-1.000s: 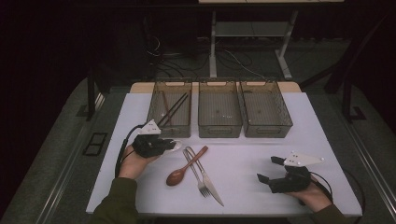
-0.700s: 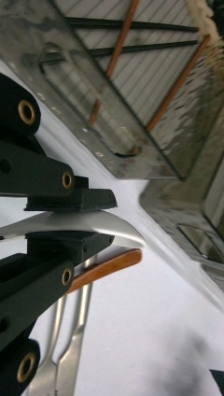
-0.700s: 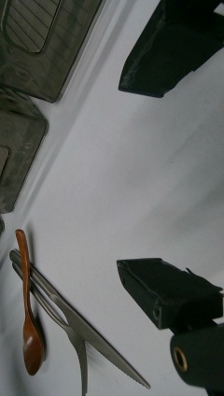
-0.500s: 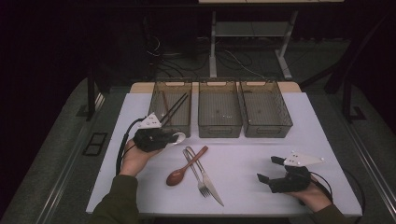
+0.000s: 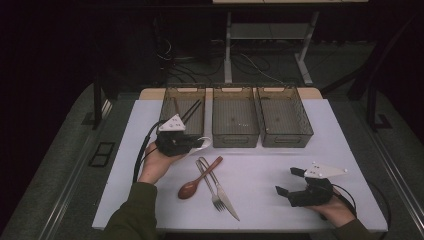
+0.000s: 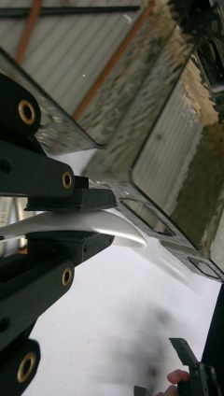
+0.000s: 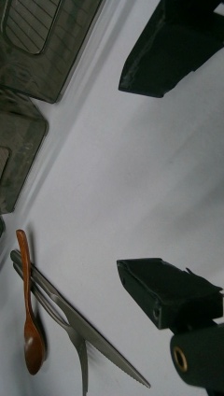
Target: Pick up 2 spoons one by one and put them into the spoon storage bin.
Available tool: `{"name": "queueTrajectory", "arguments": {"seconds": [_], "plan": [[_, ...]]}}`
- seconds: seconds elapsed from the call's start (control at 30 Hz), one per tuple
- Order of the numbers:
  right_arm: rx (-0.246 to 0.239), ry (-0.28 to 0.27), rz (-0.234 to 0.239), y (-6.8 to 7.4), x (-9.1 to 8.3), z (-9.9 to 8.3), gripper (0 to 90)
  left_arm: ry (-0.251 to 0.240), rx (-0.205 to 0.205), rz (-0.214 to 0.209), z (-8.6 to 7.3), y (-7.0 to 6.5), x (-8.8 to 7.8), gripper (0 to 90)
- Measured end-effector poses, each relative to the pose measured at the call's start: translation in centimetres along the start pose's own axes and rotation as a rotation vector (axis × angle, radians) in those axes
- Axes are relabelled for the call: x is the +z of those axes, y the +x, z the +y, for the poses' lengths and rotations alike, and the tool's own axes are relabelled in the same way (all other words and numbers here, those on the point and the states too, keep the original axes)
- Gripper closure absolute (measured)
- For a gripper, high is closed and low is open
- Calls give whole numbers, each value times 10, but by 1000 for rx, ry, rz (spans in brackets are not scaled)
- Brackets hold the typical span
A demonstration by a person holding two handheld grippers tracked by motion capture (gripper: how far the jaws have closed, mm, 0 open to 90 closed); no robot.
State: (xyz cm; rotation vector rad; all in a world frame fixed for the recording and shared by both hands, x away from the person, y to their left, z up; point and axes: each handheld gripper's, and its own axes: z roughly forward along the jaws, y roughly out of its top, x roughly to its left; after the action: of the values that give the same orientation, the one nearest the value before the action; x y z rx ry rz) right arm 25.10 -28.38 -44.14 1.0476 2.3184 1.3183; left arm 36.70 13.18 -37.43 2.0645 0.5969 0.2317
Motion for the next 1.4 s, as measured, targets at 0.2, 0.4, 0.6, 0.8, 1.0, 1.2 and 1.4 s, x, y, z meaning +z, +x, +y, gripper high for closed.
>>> {"name": "queueTrajectory", "arguments": {"seconds": [0.2,0.4,0.6,0.8,1.0,1.2,1.4], "plan": [[5,-7,1,0,-1,0,122,-4,11,-11,20,3,14,813],[8,-10,1,0,-1,1,122,-6,36,-18,43,6,28,813],[7,-13,5,0,-2,1,122,-16,43,-17,61,9,46,813],[12,-19,8,0,-3,1,122,-9,60,-9,76,13,64,813],[13,-22,8,0,-4,1,122,-23,61,-8,88,14,83,813],[11,-22,10,0,-3,1,122,-24,65,3,97,17,102,813],[12,-23,10,-1,-4,1,122,-14,71,20,96,19,120,813]]}}
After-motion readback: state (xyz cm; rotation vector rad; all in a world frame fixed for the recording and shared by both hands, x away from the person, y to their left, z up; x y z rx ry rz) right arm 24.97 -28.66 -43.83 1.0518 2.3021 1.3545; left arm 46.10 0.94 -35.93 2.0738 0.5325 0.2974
